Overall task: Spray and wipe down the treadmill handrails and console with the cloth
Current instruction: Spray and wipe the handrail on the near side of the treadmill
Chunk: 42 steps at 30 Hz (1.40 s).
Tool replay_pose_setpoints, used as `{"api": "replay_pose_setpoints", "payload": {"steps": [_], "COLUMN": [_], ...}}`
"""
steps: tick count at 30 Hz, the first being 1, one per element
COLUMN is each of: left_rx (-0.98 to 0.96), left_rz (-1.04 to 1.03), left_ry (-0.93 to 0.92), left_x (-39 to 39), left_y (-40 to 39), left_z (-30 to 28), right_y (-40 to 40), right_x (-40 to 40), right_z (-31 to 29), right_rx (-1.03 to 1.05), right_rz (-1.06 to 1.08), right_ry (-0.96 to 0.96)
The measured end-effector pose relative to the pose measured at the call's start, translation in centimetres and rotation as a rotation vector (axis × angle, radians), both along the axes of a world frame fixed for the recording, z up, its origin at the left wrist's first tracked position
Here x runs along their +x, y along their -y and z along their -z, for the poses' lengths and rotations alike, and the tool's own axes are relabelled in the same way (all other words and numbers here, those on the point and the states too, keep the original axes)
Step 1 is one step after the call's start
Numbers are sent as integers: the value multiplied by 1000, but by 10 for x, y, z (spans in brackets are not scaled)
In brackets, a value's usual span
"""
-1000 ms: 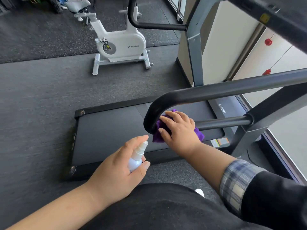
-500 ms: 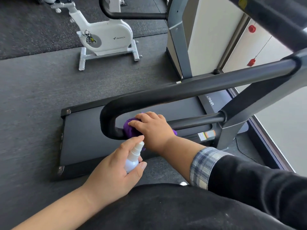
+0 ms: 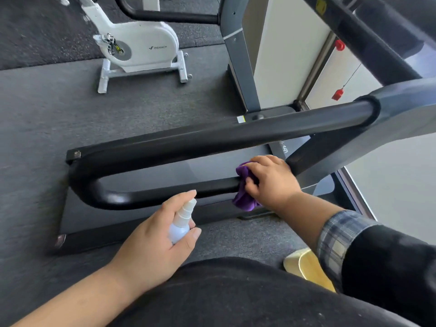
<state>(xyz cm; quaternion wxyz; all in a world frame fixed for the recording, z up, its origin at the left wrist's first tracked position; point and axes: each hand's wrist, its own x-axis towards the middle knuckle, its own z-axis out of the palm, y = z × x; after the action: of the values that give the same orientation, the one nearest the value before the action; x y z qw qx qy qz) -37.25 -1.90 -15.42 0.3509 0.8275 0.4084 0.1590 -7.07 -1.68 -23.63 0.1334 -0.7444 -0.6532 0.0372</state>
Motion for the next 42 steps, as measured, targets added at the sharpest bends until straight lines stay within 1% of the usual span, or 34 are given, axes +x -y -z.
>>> {"api": "replay_pose_setpoints", "payload": {"steps": [5, 9, 11, 13, 16, 18, 21, 26, 29, 31, 35, 37, 42], "left_rx": [17, 16, 11, 6, -6, 0, 7, 2, -2, -13, -34, -38, -55], "left_rz": [-83, -148, -160, -165, -177, -174, -163, -161, -166, -183, -233, -261, -286], "left_ry": [-18, -40, -52, -53, -57, -53, -26, -10, -3, -5, -28, -26, -55], "left_x": [7, 13, 19, 26, 36, 45, 59, 69, 66, 59, 33, 18, -12], "left_y": [6, 12, 14, 16, 19, 20, 22, 25, 28, 29, 32, 33, 32], "left_z": [-1, -2, -3, -5, -8, -8, -9, -13, -15, -15, -15, -13, -11], "right_y": [-9, -26, -34, -39, -41, -39, -31, -20, -22, -24, -24, -27, -44], "right_x": [-18, -59, -89, -98, -75, -55, -27, 25, 27, 25, 26, 21, -33], "right_z": [-2, -7, -11, -13, -12, -10, -8, -21, -29, -30, -19, -12, -5], "right_rx": [-59, -40, -76, -135, -198, -244, -293, -475, -551, -541, -423, -382, -305], "right_rz": [21, -171, -274, -349, -434, -439, -389, -278, -273, -286, -321, -327, -407], "right_ry": [23, -31, -44, -5, 62, 82, 160, 422, 464, 434, 301, 265, 229]}}
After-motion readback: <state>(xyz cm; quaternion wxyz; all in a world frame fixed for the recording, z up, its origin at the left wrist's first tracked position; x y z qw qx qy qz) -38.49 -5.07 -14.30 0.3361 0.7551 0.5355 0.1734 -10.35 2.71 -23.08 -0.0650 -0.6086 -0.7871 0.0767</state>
